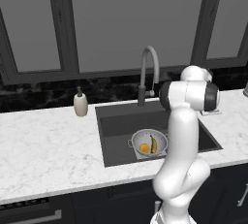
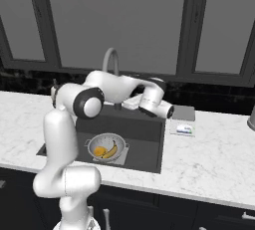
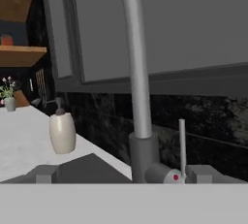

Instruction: Put the colander in the sink, put the mango, banana in the colander, and turn on the sink faucet and pour water over the colander.

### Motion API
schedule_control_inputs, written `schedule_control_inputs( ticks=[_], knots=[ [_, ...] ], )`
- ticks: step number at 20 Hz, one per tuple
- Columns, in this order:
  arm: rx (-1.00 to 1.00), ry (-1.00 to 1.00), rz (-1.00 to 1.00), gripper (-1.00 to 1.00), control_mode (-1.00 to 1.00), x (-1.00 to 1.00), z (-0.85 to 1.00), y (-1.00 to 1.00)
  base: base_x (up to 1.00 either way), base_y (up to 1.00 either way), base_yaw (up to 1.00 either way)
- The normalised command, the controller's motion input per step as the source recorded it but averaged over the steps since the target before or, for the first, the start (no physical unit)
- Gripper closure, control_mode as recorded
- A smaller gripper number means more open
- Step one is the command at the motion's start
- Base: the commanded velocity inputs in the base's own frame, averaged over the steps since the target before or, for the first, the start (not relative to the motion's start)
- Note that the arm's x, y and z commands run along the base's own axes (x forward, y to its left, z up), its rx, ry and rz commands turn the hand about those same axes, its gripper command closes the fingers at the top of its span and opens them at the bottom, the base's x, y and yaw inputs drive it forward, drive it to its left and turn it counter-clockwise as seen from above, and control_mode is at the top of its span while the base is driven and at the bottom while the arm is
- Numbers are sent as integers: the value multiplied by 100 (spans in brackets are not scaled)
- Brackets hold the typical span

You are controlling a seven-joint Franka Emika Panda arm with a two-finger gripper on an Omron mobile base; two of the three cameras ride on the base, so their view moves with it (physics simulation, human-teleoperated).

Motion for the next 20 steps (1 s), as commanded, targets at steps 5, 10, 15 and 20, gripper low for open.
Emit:
schedule_control_inputs(
  ticks=[5,10,15,20],
  knots=[
    [0,-5,0,-100,-100,23,6,16,0,0,0],
    [0,-5,0,-100,-100,14,8,37,0,0,0],
    [-1,-7,-6,-100,-100,7,6,46,0,0,0],
    [-1,0,-7,-100,-100,35,3,9,0,0,0]
  ],
)
